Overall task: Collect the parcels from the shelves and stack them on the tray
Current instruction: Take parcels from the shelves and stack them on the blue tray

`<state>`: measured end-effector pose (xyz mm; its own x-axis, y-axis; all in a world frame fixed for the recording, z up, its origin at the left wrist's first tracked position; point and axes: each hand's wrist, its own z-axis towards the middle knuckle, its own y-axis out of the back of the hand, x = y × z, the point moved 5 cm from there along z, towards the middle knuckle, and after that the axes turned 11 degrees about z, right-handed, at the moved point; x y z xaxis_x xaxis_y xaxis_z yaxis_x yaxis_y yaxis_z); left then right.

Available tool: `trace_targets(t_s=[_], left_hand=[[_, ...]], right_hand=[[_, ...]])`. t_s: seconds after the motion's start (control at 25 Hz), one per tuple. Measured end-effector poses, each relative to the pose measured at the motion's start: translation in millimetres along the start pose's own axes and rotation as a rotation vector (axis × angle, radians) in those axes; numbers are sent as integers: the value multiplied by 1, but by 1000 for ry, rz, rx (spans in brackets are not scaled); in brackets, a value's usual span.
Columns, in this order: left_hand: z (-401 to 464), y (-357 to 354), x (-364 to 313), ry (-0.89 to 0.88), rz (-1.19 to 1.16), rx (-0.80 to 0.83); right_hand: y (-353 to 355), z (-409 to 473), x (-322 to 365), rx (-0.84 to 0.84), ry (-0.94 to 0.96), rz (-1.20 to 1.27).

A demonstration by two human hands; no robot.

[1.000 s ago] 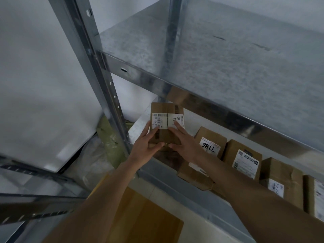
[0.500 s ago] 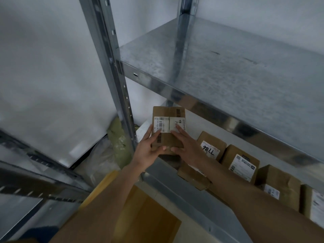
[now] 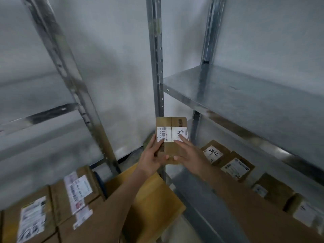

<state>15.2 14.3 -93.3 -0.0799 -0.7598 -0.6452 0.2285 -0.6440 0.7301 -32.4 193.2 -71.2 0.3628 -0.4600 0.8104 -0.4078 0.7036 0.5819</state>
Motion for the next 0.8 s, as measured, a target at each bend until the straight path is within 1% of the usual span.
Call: trace_targets(t_s=[0.2, 0.32, 0.44, 0.68, 0.8], left_hand=[[-88, 94, -47, 48, 64, -165], [-145, 164, -63, 73, 93, -254], [-204, 234, -70, 157, 110, -343], [-366, 377, -55, 354, 283, -537], [-460, 432, -47, 422, 305, -611]], right_hand=[[-13, -43, 97, 74, 133, -73], [-37, -63, 171, 145, 230, -51], [-72, -81, 246, 208, 322, -25], [-183, -149, 413, 346, 569, -44], [-246, -197, 481, 402, 630, -40]])
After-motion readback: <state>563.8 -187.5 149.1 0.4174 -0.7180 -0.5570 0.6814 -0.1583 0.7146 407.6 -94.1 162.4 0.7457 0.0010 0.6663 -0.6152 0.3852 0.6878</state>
